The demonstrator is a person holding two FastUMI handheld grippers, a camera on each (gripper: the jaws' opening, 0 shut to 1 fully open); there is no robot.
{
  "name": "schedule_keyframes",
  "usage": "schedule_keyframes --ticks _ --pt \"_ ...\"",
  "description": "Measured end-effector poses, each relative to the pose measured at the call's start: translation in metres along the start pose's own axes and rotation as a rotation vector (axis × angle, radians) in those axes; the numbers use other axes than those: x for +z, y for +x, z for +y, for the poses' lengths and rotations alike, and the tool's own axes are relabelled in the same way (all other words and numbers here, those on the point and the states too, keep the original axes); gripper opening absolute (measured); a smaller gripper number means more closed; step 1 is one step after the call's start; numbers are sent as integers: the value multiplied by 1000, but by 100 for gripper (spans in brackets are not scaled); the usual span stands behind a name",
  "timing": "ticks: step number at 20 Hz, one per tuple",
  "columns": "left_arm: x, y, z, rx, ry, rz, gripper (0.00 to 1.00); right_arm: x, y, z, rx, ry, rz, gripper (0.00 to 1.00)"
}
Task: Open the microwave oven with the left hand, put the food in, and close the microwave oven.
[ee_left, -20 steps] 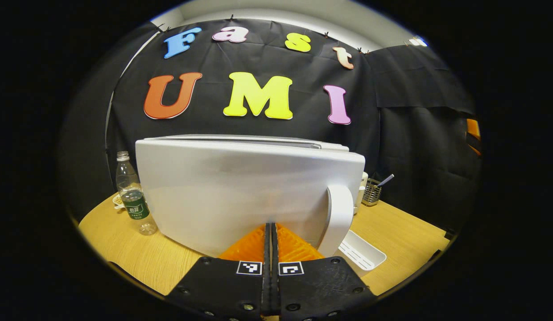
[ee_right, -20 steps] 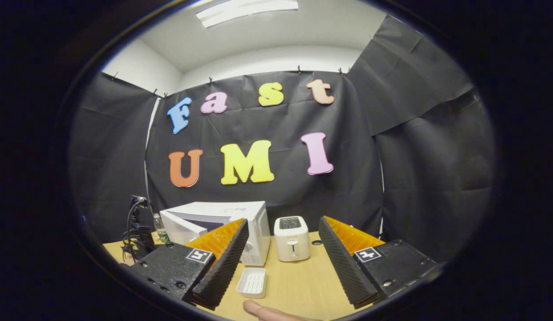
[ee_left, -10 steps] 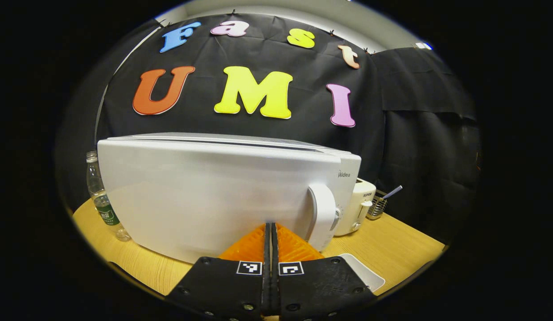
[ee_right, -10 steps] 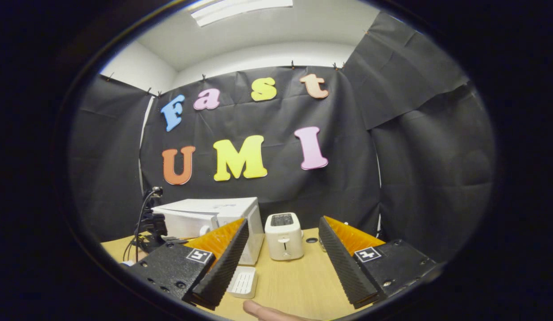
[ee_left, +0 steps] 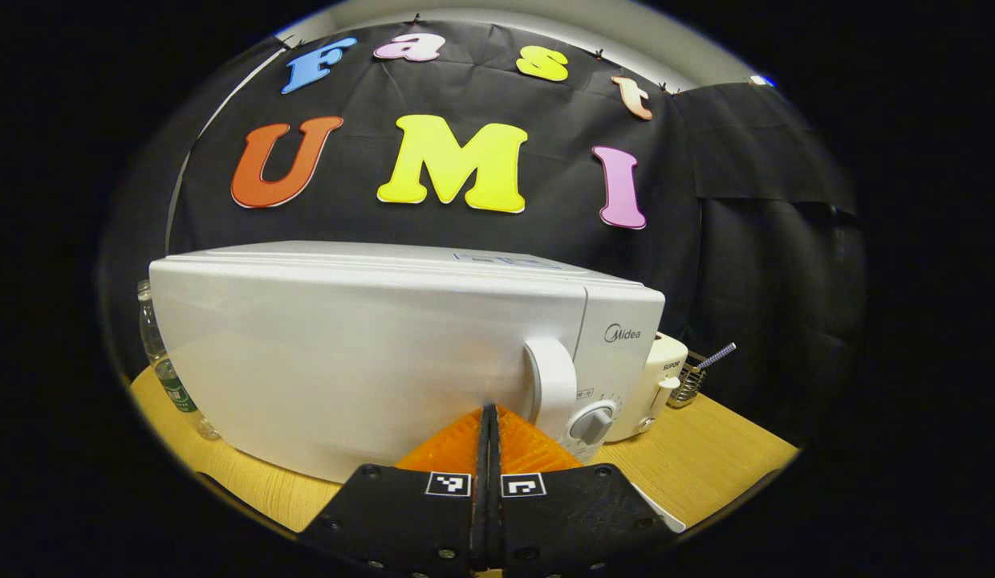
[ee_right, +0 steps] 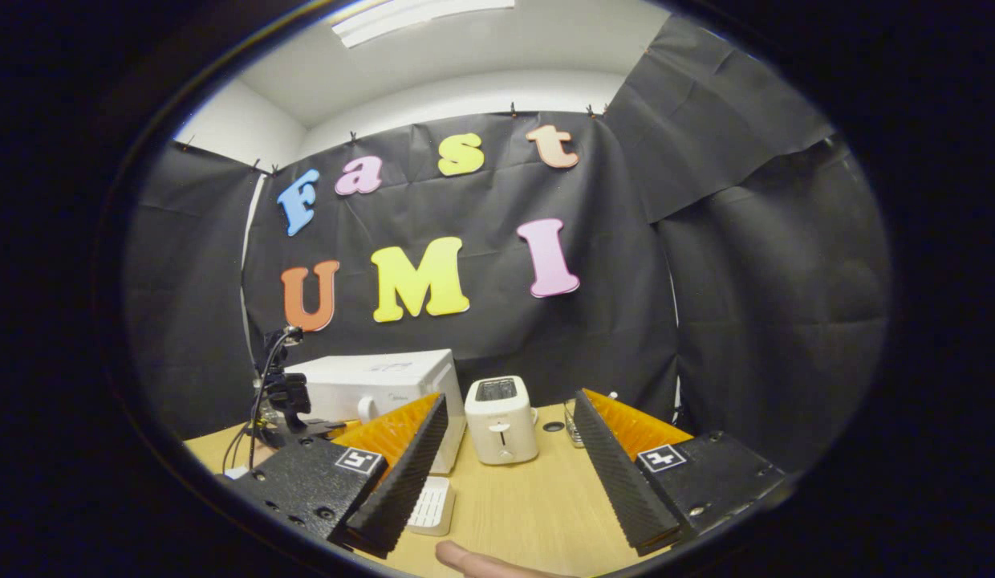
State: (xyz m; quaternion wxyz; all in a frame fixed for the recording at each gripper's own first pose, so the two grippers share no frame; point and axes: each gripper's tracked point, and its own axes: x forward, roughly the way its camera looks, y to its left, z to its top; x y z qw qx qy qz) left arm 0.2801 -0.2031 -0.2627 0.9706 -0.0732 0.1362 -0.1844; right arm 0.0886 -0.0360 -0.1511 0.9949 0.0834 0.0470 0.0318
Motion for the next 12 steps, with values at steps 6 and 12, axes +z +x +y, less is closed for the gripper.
schedule_keyframes --ticks 6,12 --pt "-1 -1 1 17 19 2 0 5 -11 10 -24 -8 14 100" --pt "24 -64 8 75 -7 -28 0 8 -31 13 -55 -52 24 90"
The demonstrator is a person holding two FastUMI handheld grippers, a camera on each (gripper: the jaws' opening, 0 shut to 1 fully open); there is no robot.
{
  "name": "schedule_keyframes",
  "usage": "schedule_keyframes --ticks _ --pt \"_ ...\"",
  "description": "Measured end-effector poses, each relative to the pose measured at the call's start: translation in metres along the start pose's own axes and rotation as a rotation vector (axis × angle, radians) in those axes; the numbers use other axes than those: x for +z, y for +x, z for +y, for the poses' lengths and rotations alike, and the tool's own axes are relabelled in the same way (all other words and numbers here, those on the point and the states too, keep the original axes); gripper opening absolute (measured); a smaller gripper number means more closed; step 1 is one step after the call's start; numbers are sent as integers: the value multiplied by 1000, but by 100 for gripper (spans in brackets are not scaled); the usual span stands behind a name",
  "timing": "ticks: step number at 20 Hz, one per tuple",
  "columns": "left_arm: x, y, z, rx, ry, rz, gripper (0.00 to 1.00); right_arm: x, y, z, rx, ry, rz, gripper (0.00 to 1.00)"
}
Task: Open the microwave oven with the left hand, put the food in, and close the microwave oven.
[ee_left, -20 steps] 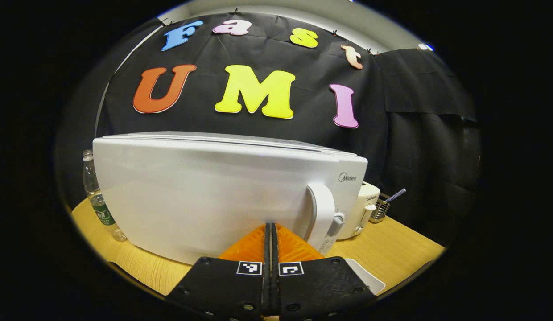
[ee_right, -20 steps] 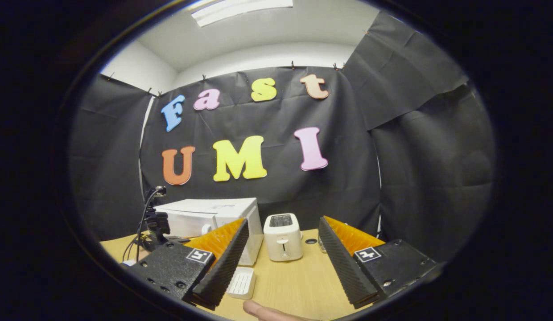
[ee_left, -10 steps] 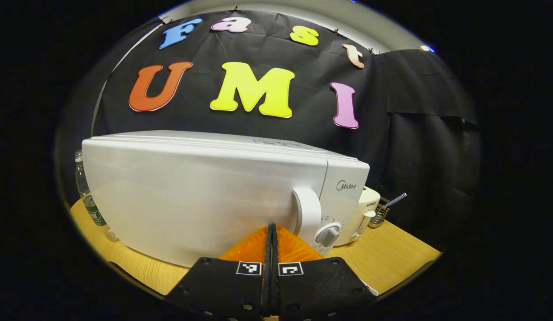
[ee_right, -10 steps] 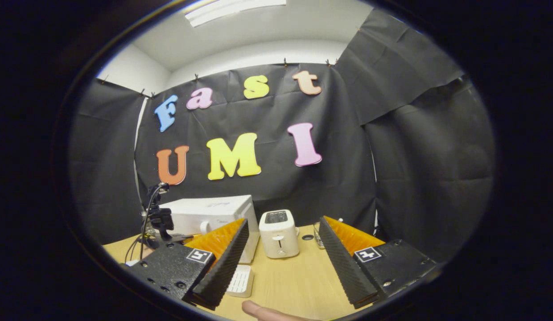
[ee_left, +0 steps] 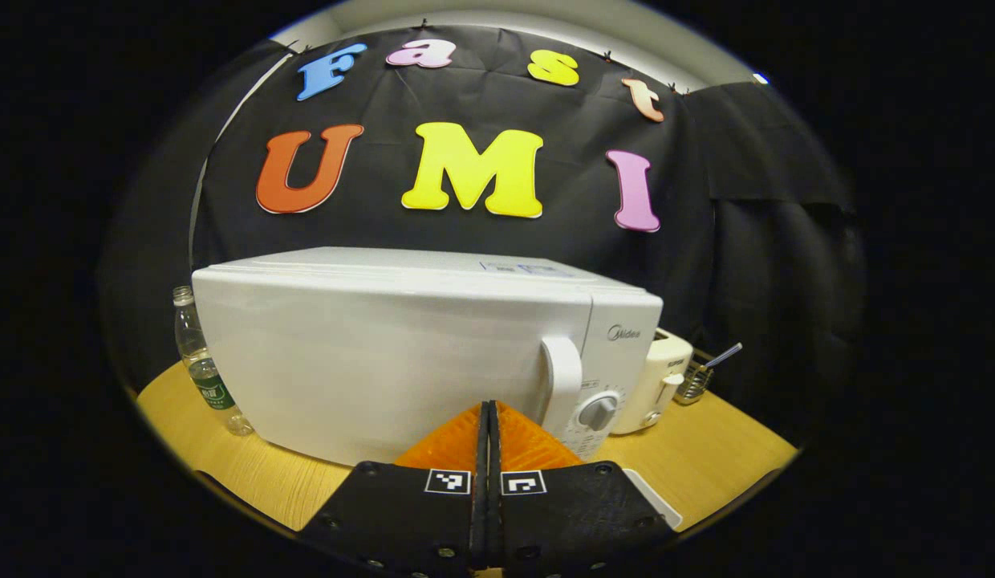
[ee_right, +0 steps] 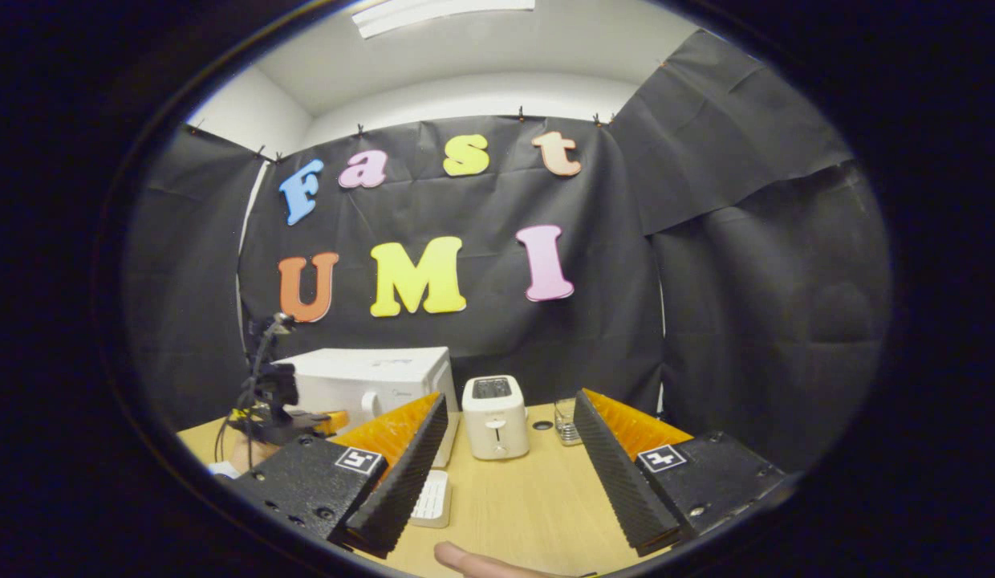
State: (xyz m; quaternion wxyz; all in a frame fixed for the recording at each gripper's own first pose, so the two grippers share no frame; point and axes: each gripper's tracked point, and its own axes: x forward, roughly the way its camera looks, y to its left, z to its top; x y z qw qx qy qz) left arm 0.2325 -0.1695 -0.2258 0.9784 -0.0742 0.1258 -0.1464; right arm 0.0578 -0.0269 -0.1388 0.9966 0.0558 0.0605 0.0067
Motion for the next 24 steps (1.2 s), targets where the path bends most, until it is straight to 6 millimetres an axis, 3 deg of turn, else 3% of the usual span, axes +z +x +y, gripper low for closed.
schedule_keyframes --ticks 2,3,4,5,6,10,11,15,18,19,20,21,22,24 --pt "28 -37 6 19 4 -56 0 -2 -8 1 0 26 18 90" --pt "40 -55 6 16 6 -75 0 -4 -9 -1 -2 38 30 100" --pt "49 -72 2 4 1 -82 0 -4 -12 -2 -1 47 37 90" --pt "56 -89 2 4 -3 -87 0 -5 -14 -2 -2 51 41 90" --pt "64 -105 3 4 -7 -97 1 -3 -16 -3 -4 54 42 100" --pt "85 -159 16 50 2 -140 1 12 -28 2 2 54 16 100" --pt "88 -175 16 61 4 -139 12 16 -30 5 4 47 8 100" --pt "99 -226 16 126 70 -178 92 33 -43 8 -50 1 -16 100" --pt "103 -264 7 145 137 -205 92 45 -64 27 -24 7 -35 100" --pt "104 -274 5 154 143 -207 92 45 -69 28 -19 14 -36 90" --pt "106 -284 2 160 143 -209 92 48 -74 30 -18 19 -33 100" --pt "109 -293 1 166 143 -213 92 51 -81 32 -12 23 -37 89" --pt "113 -301 -1 173 144 -229 92 56 -87 35 -4 27 -48 100" --pt "116 -309 -7 161 144 -242 92 64 -96 38 -3 21 -65 100"
